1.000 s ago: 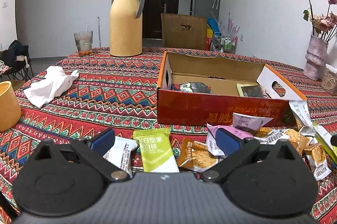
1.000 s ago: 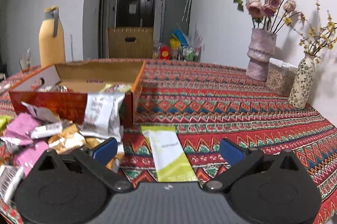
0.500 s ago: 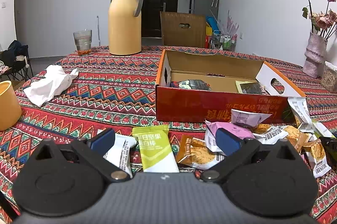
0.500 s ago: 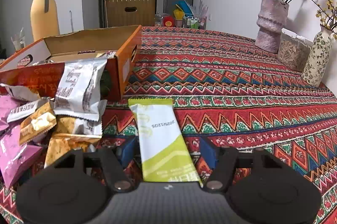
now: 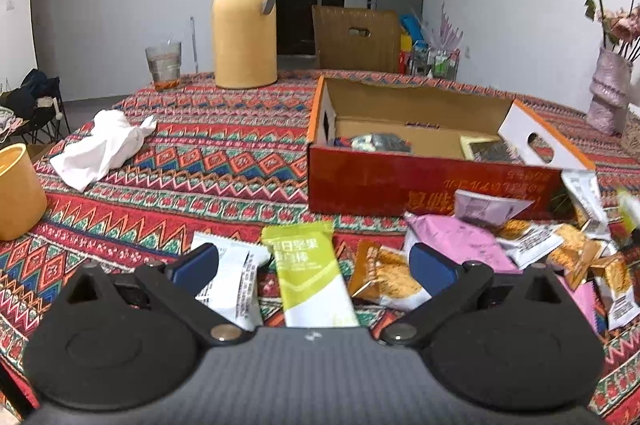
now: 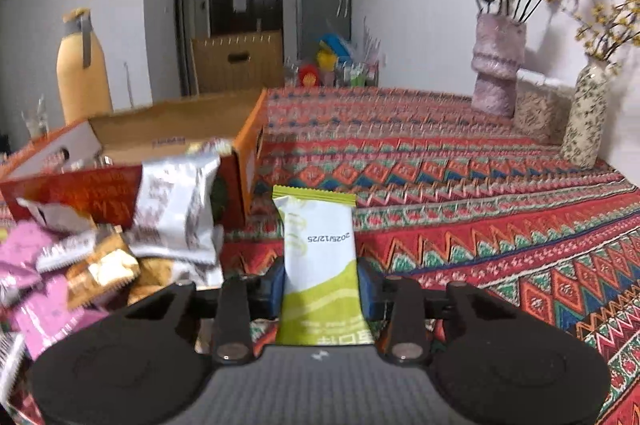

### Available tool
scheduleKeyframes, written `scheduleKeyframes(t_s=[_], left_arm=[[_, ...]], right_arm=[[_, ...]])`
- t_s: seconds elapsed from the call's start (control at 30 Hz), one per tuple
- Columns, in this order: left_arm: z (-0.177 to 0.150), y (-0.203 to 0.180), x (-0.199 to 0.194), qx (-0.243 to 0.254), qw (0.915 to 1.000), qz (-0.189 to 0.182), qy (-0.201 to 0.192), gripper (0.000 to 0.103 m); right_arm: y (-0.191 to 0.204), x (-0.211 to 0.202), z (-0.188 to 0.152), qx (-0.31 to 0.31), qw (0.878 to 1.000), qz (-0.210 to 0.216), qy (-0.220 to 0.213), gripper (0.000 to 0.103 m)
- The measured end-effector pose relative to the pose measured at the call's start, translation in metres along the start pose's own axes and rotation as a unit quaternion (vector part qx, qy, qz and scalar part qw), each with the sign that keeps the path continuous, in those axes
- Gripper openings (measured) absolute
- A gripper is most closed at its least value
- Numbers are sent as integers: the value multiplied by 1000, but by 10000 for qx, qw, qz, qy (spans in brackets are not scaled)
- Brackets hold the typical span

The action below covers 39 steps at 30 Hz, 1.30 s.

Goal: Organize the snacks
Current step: 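Grasp the lime-green bar with the left tool while the right tool holds another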

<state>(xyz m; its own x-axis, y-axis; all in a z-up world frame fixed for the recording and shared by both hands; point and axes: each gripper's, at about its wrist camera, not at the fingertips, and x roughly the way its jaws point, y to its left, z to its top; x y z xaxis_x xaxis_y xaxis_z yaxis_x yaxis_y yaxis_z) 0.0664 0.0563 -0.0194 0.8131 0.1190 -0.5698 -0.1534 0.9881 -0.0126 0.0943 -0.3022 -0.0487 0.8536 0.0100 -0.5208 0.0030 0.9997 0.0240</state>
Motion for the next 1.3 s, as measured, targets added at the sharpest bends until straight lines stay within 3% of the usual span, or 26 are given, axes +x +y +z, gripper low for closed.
scheduleKeyframes(t_s=[0.17,0.4,0.57,0.73,0.93,1.3], left_arm=[[-5,2,10,19,9995,83,301,103],[-10,-4,16,67,9991,123,402,100],[-13,-6,23,62,9981,204,579,79],[-17,-7,24,133,9978,233,610,73],[-23,-6,25,74,9976,92,689,42],[-22,-4,12,36,9989,43,474,38]], right_arm=[[9,-13,2,38,9995,58,-292,35],[16,-15,0,74,9993,159,-321,35],[15,-17,-2,101,9993,156,-336,36],[13,-19,-3,142,9992,139,-343,36],[14,-21,-5,154,9992,156,-321,36],[14,-26,-5,158,9991,140,-355,36]])
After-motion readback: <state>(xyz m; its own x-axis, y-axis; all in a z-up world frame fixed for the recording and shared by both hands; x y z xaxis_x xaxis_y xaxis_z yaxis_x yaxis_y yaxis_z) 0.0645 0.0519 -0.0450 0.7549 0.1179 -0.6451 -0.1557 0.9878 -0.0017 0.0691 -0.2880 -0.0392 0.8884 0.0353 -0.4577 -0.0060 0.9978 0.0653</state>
